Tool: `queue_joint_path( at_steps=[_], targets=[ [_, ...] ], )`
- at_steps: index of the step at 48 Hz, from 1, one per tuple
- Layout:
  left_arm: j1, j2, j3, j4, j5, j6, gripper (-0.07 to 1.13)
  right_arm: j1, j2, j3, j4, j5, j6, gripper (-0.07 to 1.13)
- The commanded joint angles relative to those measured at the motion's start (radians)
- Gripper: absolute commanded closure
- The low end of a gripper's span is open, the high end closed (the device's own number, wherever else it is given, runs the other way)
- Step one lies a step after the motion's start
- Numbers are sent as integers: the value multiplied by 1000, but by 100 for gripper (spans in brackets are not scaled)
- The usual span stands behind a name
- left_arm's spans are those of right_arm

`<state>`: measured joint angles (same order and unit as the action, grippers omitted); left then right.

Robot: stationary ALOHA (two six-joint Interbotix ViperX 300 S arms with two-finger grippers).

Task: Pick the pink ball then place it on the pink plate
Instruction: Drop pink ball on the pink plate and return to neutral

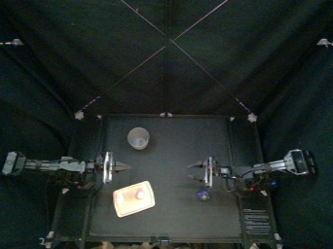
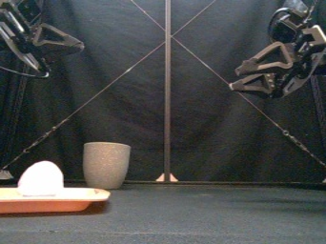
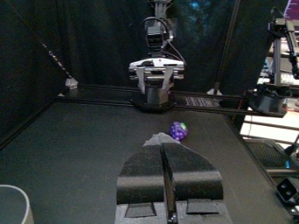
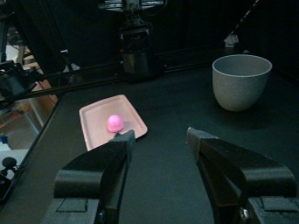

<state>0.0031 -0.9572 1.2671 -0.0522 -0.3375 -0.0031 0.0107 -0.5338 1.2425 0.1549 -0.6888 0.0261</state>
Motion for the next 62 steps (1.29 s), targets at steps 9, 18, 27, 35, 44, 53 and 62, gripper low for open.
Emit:
queue_joint_path(
  at_steps=[9, 18, 27, 35, 44, 53, 62],
  targets=[
    [3, 5, -6, -2, -8, 2, 106, -5, -60, 11, 3, 38, 0, 19],
    [3, 5, -2, -2, -8, 0, 106, -5, -61, 3, 0, 46, 0, 19],
    [2, 5, 2, -2, -8, 2, 106, -5, -60, 3, 3, 78, 0, 19],
    [15, 5, 14, -2, -8, 0, 106, -5, -61, 2, 5, 121, 0, 19],
    [18, 5, 14, -2, -9, 2, 106, -8, -61, 2, 3, 140, 0, 19],
    [18, 5, 18, -2, -8, 2, 106, -20, -61, -5, -2, 138, 0, 19],
    [18, 5, 23, -2, -8, 2, 106, -29, -61, -6, -2, 140, -2, 19]
  ],
)
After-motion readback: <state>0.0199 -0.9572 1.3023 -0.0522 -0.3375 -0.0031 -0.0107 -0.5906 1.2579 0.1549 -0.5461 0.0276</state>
